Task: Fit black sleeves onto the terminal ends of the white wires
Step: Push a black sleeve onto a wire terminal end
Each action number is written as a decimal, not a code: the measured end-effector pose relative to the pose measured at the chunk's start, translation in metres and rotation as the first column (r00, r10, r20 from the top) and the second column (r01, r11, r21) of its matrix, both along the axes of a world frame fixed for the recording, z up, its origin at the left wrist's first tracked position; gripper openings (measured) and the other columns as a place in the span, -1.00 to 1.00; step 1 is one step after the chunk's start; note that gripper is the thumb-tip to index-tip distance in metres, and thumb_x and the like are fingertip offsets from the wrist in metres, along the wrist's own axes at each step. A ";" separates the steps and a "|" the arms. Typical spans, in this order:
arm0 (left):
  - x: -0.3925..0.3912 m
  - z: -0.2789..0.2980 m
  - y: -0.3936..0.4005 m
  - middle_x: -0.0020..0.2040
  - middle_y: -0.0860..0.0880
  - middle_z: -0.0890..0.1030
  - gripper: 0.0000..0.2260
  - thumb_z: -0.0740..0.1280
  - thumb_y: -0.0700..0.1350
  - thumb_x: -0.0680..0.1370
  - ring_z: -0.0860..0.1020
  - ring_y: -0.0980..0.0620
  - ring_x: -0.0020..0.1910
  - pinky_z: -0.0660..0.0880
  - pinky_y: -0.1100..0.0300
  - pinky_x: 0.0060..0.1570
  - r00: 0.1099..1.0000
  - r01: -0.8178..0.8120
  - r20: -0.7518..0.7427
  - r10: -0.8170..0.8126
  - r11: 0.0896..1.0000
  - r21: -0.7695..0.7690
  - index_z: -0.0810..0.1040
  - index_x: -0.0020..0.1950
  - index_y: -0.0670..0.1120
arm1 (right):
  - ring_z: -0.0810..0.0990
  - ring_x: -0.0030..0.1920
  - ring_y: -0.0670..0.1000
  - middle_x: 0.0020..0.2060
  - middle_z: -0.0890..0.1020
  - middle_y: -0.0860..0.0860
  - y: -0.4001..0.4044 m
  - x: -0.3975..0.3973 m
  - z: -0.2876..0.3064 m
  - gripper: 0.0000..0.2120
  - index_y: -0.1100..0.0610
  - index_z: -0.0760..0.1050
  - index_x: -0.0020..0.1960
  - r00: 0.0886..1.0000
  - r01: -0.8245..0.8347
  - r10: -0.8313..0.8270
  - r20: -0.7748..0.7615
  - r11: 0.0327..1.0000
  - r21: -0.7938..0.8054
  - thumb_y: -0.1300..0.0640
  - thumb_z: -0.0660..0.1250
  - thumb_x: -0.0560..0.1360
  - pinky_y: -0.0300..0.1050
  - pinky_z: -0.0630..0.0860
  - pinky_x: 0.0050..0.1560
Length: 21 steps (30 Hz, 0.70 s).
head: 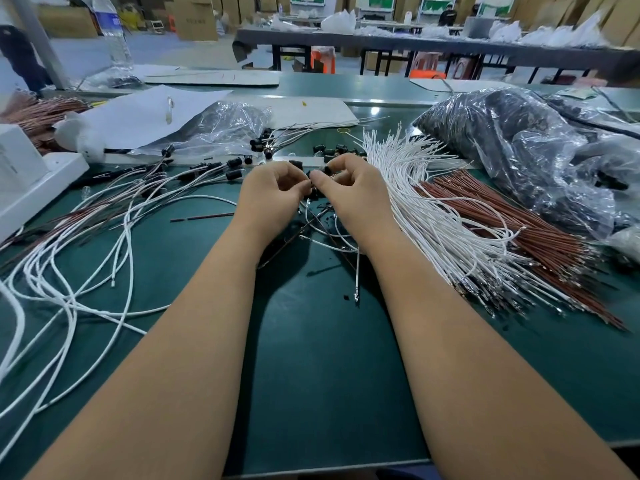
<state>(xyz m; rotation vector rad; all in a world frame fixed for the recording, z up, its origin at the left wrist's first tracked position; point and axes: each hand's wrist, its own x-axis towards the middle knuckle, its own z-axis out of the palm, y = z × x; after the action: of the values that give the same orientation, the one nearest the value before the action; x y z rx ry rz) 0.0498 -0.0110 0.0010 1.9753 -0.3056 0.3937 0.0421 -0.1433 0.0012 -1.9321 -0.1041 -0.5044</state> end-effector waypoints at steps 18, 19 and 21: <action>-0.003 -0.003 -0.002 -0.22 -0.13 0.67 -0.94 0.37 -0.30 0.50 0.62 -0.12 -0.19 0.55 0.06 -0.13 0.998 -0.013 0.061 0.008 0.997 0.075 0.65 -0.10 -0.22 | 0.19 -0.59 -0.17 -0.54 0.29 -0.08 -0.003 0.000 -0.004 -0.91 0.18 0.51 -0.15 0.991 -0.112 0.122 -0.062 0.983 0.144 0.22 0.38 0.52 -0.33 0.16 -0.57; -0.003 -0.003 -0.002 -0.22 -0.12 0.66 -0.94 0.38 -0.30 0.50 0.62 -0.10 -0.21 0.55 0.07 -0.15 0.998 -0.013 0.058 0.008 0.997 0.079 0.65 -0.10 -0.21 | 0.19 -0.60 -0.17 -0.54 0.29 -0.08 -0.003 0.000 -0.004 -0.91 0.18 0.51 -0.15 0.991 -0.109 0.118 -0.064 0.984 0.138 0.22 0.39 0.51 -0.34 0.17 -0.58; -0.002 -0.004 -0.001 -0.23 -0.11 0.66 -0.93 0.37 -0.31 0.49 0.61 -0.05 -0.23 0.55 0.12 -0.16 0.998 -0.010 0.058 0.005 0.997 0.080 0.65 -0.11 -0.20 | 0.21 -0.61 -0.17 -0.52 0.31 -0.04 -0.002 0.000 -0.004 -0.92 0.20 0.52 -0.14 0.990 -0.112 0.121 -0.072 0.986 0.120 0.23 0.39 0.51 -0.37 0.18 -0.60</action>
<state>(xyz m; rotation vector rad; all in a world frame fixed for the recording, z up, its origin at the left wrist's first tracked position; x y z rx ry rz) 0.0476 -0.0124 -0.0031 2.0470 -0.3561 0.4504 0.0424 -0.1448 -0.0025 -1.8182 -0.1329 -0.3477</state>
